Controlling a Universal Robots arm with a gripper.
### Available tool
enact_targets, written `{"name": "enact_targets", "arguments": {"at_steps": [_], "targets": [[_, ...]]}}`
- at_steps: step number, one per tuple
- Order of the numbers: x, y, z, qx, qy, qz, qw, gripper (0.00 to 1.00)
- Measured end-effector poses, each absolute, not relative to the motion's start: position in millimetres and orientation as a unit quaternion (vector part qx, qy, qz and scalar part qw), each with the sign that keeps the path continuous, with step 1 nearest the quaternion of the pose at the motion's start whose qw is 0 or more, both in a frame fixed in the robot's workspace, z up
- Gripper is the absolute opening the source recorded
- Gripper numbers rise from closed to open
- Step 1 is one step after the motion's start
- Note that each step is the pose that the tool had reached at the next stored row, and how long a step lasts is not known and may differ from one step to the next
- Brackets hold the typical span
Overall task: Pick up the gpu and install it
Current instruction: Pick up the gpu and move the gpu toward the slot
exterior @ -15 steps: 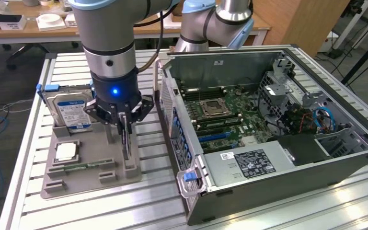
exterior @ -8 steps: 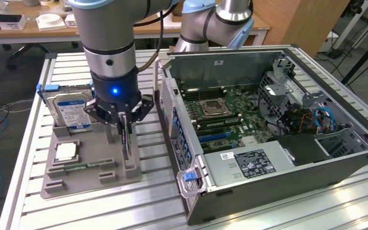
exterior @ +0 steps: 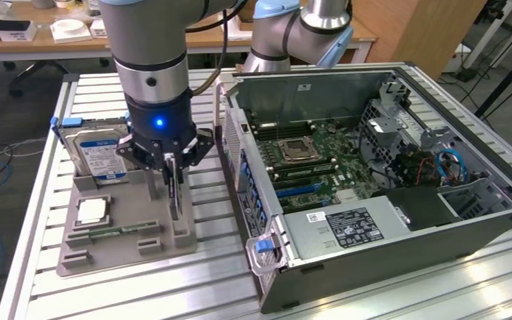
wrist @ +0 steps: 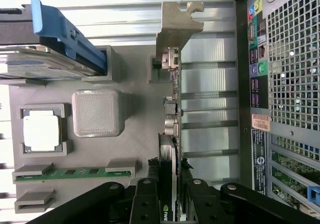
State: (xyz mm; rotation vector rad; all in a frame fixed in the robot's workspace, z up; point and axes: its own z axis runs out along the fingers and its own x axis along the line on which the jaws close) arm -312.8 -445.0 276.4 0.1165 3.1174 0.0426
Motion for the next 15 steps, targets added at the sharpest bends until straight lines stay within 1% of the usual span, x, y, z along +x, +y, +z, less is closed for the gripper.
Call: {"name": "enact_targets", "arguments": {"at_steps": [15], "targets": [[-312.8,-445.0,282.3,0.037,0.999,0.014,0.011,0.27]]}}
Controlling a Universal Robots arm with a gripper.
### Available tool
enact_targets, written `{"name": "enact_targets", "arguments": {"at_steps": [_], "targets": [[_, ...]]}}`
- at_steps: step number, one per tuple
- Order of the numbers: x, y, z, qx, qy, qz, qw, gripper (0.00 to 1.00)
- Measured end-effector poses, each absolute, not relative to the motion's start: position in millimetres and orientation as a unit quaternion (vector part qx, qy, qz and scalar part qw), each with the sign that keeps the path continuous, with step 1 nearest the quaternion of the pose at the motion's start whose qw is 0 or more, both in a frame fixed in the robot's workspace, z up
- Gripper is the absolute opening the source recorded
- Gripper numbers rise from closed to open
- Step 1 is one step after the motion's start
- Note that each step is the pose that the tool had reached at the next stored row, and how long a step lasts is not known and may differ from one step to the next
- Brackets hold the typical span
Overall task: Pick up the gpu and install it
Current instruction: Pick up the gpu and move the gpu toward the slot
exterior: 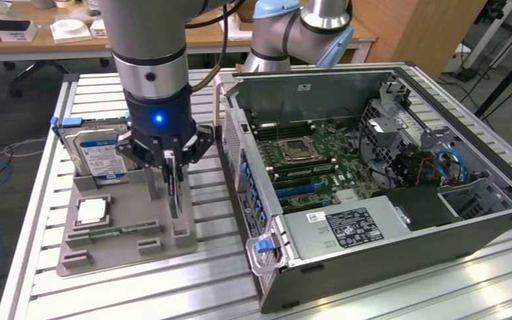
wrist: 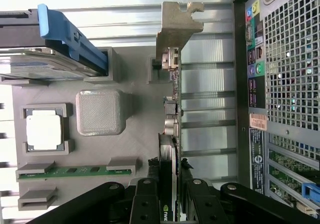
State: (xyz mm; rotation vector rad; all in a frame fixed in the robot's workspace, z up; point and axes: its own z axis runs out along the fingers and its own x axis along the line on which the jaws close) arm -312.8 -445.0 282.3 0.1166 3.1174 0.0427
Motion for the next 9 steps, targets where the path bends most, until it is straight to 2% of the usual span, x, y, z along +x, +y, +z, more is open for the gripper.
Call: {"name": "enact_targets", "arguments": {"at_steps": [9], "targets": [[-312.8,-445.0,284.8,0.037,0.999,0.014,0.011,0.27]]}}
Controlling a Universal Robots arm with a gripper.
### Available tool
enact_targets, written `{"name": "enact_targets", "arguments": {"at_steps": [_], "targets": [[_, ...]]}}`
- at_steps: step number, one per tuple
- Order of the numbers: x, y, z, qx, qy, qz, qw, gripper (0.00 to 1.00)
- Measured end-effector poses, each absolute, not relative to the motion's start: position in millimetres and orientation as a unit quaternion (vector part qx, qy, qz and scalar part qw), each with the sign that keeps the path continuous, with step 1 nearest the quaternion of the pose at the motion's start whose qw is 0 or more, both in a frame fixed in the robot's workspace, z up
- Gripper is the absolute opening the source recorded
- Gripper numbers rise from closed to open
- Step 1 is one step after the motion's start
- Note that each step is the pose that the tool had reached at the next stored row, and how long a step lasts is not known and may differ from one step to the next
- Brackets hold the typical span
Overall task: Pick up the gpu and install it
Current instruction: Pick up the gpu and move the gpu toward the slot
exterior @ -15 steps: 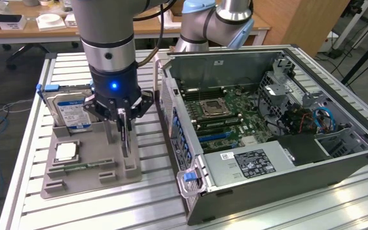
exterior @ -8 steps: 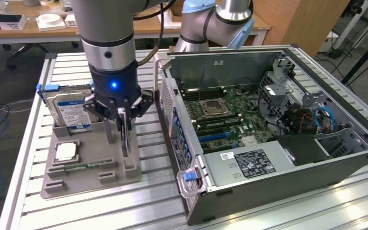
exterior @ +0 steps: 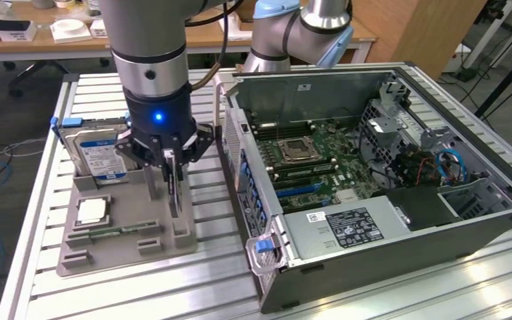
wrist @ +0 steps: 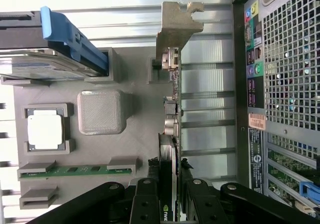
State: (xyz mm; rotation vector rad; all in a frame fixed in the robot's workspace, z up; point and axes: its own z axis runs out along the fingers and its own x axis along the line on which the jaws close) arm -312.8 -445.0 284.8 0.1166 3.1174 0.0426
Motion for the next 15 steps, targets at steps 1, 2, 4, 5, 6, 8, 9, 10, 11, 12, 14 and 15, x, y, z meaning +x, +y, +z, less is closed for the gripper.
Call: {"name": "enact_targets", "arguments": {"at_steps": [1,2,4,5,6,8,9,10,11,12,14,15], "targets": [[-312.8,-445.0,285.0,0.037,0.999,0.014,0.011,0.27],[-312.8,-445.0,285.5,0.037,0.999,0.014,0.011,0.27],[-312.8,-445.0,285.5,0.037,0.999,0.014,0.011,0.27],[-312.8,-445.0,285.6,0.037,0.999,0.014,0.011,0.27],[-312.8,-445.0,285.7,0.037,0.999,0.014,0.011,0.27],[-312.8,-445.0,286.3,0.037,0.999,0.014,0.011,0.27],[-312.8,-445.0,286.5,0.037,0.999,0.014,0.011,0.27],[-312.8,-445.0,286.8,0.037,0.999,0.014,0.011,0.27],[-312.8,-445.0,287.1,0.037,0.999,0.014,0.011,0.27],[-312.8,-445.0,287.5,0.037,0.999,0.014,0.011,0.27],[-312.8,-445.0,288.2,0.037,0.999,0.014,0.011,0.27],[-312.8,-445.0,288.6,0.037,0.999,0.014,0.011,0.27]]}}
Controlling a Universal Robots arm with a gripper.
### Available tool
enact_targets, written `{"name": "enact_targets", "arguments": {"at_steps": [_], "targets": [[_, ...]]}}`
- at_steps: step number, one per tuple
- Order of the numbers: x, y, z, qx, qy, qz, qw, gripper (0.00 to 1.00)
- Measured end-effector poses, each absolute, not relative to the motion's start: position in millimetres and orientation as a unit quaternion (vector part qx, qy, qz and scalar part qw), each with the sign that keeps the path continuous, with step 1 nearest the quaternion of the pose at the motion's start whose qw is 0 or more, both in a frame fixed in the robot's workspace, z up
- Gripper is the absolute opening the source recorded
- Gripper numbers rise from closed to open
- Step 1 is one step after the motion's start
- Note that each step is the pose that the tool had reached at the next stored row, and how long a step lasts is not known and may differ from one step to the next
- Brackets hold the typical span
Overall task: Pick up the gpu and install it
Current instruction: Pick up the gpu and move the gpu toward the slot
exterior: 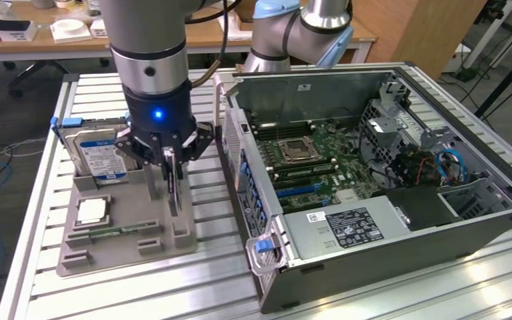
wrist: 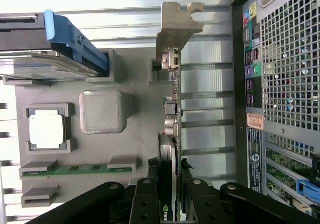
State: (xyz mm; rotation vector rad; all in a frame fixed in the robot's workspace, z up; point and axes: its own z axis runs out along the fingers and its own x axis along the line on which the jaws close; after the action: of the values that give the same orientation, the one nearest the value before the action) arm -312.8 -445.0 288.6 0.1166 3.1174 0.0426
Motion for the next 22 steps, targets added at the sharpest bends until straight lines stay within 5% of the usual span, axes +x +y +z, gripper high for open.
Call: {"name": "enact_targets", "arguments": {"at_steps": [22], "targets": [[-312.8,-445.0,298.9,0.037,0.999,0.014,0.011,0.27]]}}
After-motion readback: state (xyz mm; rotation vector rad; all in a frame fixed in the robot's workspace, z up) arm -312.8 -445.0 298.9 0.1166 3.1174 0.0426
